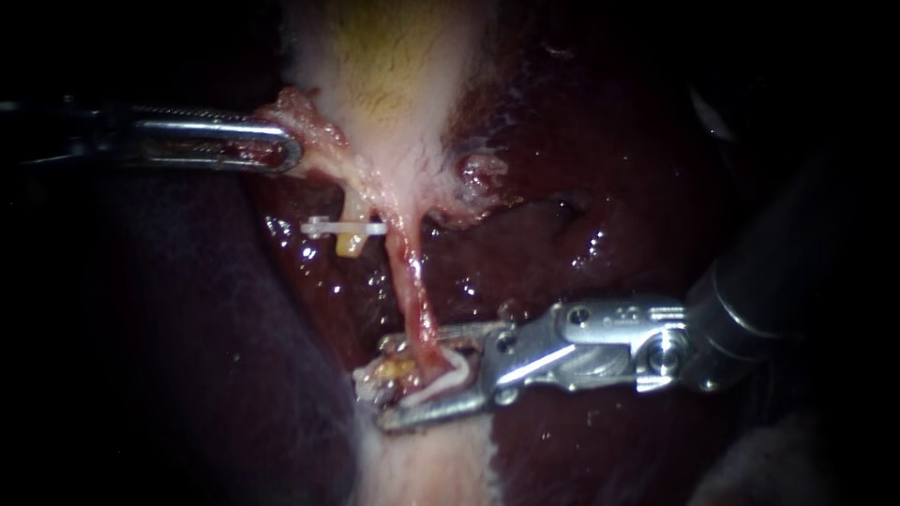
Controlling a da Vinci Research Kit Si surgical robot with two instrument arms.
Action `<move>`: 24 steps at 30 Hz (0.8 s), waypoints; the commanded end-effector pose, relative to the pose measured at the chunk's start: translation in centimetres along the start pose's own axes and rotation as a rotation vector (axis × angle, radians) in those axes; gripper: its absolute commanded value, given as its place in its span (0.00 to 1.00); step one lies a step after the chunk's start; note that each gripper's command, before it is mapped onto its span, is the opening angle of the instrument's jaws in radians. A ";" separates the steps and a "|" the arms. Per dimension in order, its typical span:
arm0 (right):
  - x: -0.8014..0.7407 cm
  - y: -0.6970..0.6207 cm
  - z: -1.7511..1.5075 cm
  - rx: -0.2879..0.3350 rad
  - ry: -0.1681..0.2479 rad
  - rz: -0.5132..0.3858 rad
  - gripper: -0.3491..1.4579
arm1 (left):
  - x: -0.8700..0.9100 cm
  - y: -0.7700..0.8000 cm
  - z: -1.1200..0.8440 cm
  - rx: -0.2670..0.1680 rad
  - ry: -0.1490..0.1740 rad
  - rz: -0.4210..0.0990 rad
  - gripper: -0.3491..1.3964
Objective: Clipping first clip right tube
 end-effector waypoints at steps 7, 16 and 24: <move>-0.03 -0.10 0.05 0.074 -0.030 0.005 0.40 | 0.00 0.00 0.00 0.000 0.000 0.000 0.00; -0.01 -0.05 0.03 0.034 -0.016 0.022 0.33 | -0.01 -0.02 0.00 -0.001 0.000 0.000 0.00; -0.01 0.04 -0.02 0.019 -0.007 0.031 0.20 | -0.01 -0.02 0.00 -0.001 0.000 0.000 0.00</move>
